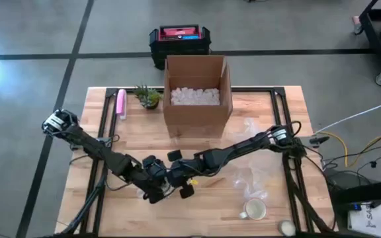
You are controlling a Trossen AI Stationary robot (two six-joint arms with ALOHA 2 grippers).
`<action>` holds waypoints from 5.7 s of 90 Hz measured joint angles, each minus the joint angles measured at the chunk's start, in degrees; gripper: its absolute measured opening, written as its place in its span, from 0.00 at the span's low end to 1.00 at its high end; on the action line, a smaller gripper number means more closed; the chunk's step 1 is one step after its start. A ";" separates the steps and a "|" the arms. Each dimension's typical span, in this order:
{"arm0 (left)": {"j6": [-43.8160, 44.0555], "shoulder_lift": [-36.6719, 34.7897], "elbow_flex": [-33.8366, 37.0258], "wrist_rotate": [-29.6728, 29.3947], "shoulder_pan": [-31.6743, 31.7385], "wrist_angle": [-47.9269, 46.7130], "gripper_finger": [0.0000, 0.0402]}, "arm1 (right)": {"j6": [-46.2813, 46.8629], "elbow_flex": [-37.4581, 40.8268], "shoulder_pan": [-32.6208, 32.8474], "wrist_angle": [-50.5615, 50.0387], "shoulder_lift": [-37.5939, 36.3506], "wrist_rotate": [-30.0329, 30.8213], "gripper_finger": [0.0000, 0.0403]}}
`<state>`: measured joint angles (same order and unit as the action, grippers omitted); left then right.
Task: Wrap mug
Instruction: Wrap the orange mug with the bubble wrap
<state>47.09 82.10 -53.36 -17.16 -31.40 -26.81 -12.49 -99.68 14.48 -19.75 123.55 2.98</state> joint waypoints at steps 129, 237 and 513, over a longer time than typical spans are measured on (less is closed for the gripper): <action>0.79 1.19 2.03 -2.06 -0.13 2.05 0.09 | 0.10 0.11 0.68 1.04 0.02 -0.05 0.01; 3.73 5.14 5.71 -4.14 -1.53 6.40 0.09 | 1.38 -4.29 1.08 -2.21 0.04 0.08 0.01; 2.37 -1.25 0.90 7.11 -0.17 -3.96 0.09 | -0.42 -5.03 0.77 8.61 7.50 -0.36 0.01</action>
<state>49.46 80.85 -52.47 -10.05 -31.57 -30.77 -12.91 -104.71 15.25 -11.14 131.05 2.62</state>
